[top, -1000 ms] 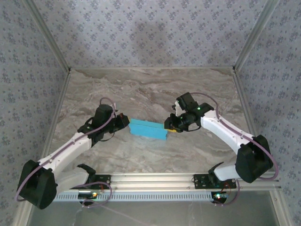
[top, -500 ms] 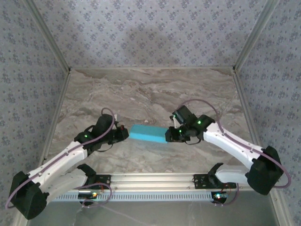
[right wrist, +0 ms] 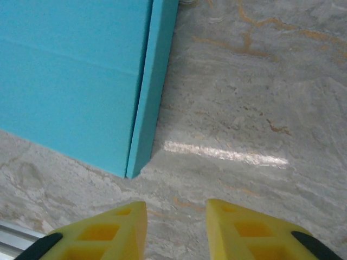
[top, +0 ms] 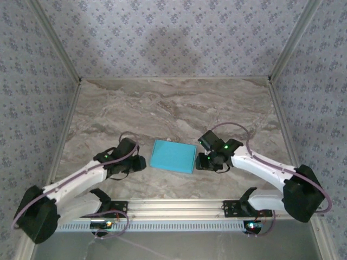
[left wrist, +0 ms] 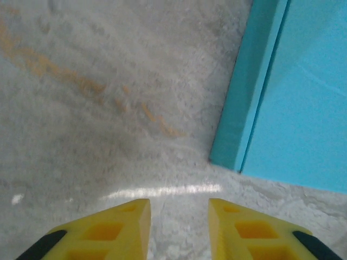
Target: Fold the paper box
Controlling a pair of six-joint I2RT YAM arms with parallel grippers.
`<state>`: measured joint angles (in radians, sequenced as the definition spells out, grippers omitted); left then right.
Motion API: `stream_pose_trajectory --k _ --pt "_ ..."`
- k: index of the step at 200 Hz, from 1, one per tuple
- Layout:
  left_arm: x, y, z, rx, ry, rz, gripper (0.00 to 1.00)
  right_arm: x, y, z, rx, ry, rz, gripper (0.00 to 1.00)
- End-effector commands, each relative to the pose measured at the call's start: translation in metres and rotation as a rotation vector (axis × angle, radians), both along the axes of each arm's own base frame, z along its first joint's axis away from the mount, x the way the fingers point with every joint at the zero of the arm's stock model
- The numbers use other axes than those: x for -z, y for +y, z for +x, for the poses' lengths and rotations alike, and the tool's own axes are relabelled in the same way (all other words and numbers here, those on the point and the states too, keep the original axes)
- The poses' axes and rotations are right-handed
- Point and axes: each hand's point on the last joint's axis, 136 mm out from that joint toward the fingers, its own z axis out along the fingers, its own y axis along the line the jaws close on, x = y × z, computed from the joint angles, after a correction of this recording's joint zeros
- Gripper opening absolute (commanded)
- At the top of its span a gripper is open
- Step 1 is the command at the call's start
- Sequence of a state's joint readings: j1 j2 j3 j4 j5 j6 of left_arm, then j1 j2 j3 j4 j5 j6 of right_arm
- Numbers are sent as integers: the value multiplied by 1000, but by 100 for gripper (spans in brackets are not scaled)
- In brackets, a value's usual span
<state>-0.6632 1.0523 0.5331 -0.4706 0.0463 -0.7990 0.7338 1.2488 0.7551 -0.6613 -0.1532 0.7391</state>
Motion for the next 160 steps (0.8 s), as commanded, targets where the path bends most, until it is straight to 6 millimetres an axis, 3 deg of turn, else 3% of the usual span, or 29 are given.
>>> stream_pose_trajectory --k 1,35,69,112,160 --pt "-27 -25 43 62 -144 -5 38 -1 17 16 68 25 107 42" --pt "-23 -59 72 147 -185 -66 49 5 26 38 147 46 217 47" --pt "1 -61 86 142 -136 -11 45 21 27 53 181 86 224 44" --pt "21 -60 80 123 -69 -20 36 42 26 59 151 130 174 40" --pt "24 -72 53 165 -29 -95 30 50 18 66 104 150 121 35"
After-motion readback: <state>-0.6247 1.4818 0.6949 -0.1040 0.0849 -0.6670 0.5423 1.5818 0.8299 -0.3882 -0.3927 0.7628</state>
